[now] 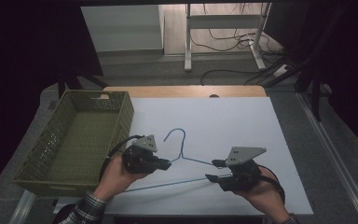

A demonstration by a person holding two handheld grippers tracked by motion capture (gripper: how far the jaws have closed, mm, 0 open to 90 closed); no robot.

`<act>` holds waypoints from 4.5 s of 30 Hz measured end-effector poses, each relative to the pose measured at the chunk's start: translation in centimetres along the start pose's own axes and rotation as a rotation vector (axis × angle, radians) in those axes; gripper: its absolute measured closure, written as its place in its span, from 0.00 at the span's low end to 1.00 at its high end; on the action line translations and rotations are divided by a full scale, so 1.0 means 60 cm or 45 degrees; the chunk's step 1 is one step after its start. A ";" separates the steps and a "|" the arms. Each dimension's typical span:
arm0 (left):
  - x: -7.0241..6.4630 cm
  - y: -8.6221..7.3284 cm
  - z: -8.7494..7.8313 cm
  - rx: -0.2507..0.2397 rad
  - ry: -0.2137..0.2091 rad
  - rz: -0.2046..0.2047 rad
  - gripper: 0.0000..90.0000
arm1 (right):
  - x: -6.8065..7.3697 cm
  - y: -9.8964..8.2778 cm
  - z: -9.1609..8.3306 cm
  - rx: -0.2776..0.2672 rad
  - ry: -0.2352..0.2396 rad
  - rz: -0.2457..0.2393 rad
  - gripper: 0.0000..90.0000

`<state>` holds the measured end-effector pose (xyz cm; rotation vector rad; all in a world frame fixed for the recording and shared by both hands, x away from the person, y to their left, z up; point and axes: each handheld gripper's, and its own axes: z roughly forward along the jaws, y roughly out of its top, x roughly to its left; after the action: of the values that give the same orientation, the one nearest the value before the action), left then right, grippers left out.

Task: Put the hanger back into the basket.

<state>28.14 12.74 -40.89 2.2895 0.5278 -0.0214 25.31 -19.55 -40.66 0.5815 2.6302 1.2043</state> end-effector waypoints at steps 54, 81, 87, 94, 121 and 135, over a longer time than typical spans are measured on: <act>0.152 -0.199 -0.335 -0.394 0.688 -0.435 0.97 | -0.010 -0.095 -0.018 -0.048 -0.073 0.352 0.00; 0.232 -0.307 -0.288 -0.320 0.745 -0.700 0.97 | -0.006 -0.103 -0.002 0.018 -0.041 0.330 0.01; 0.244 -0.321 -0.275 -0.192 0.777 -0.750 0.96 | -0.007 -0.104 0.000 0.032 -0.037 0.328 0.01; 0.239 -0.313 -0.281 -0.233 0.848 -0.744 0.61 | -0.007 -0.104 -0.001 0.031 -0.041 0.328 0.01; 0.065 -0.222 -0.256 -0.386 0.462 -0.388 0.03 | -0.015 -0.111 -0.017 0.025 -0.130 0.366 0.00; -0.019 -0.242 -0.148 -0.222 0.453 -0.244 0.00 | -0.017 -0.135 -0.029 0.061 -0.247 0.363 0.00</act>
<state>20.30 27.44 -44.47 2.0734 0.8944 0.3304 23.47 -25.98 -45.65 1.0557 2.4773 1.0936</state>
